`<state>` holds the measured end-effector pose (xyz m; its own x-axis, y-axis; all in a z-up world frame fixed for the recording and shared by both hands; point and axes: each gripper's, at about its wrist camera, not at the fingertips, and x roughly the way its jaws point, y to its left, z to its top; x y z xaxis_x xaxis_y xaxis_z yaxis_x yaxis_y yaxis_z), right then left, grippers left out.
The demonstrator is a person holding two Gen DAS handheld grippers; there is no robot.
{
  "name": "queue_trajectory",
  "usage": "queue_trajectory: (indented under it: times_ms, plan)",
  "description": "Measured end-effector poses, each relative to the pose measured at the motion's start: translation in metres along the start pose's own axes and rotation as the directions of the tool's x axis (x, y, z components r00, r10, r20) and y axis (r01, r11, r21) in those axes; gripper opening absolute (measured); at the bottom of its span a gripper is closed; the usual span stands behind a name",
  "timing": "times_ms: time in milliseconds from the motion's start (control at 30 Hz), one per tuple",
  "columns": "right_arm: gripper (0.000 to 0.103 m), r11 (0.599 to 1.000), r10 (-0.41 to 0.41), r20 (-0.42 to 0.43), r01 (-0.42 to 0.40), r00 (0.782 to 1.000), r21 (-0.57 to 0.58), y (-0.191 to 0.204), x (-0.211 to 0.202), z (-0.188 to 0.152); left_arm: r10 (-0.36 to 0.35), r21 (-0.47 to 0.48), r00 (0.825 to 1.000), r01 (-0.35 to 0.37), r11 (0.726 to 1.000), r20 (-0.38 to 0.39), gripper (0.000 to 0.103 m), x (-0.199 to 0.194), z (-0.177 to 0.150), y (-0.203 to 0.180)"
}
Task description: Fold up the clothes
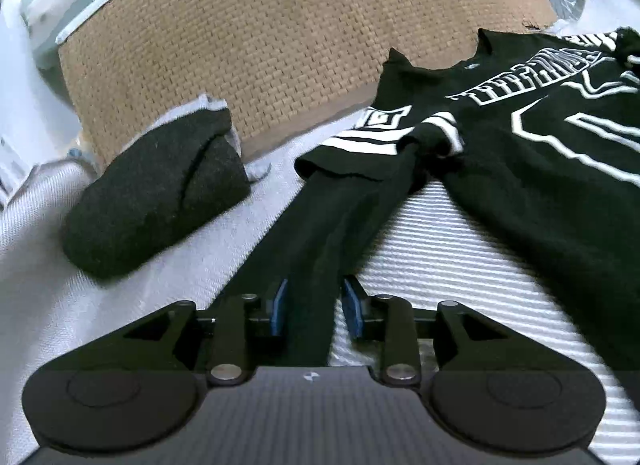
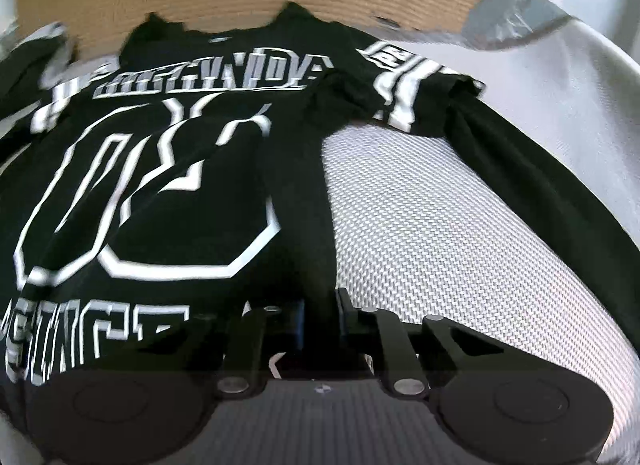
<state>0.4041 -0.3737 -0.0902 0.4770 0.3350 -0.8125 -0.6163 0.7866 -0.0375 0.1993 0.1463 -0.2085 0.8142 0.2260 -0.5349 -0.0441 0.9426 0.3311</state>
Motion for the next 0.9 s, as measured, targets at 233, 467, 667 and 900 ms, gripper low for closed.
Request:
queue_trajectory:
  times_ms: [233, 467, 667, 900]
  plan:
    - [0.012, 0.987, 0.062, 0.053, -0.069, 0.997, 0.147, -0.039, -0.021, -0.028, -0.227, -0.186, 0.973, 0.216, 0.958, -0.041, 0.049, -0.045, -0.008, -0.004]
    - [0.012, 0.957, 0.103, 0.073, -0.118, 0.992, 0.263, -0.068, -0.04, -0.064, -0.332, -0.307, 0.943, 0.313, 0.899, -0.011, 0.051, -0.081, -0.015, -0.011]
    - [0.012, 0.95, 0.136, 0.105, -0.16, 0.985, 0.268, -0.073, -0.051, -0.078, -0.424, -0.342, 0.906, 0.397, 0.852, -0.004, 0.055, -0.096, -0.018, -0.028]
    - [0.025, 0.938, 0.177, 0.206, -0.229, 0.962, 0.261, -0.069, -0.061, -0.092, -0.443, -0.385, 0.896, 0.402, 0.831, -0.02, 0.06, -0.104, -0.033, -0.047]
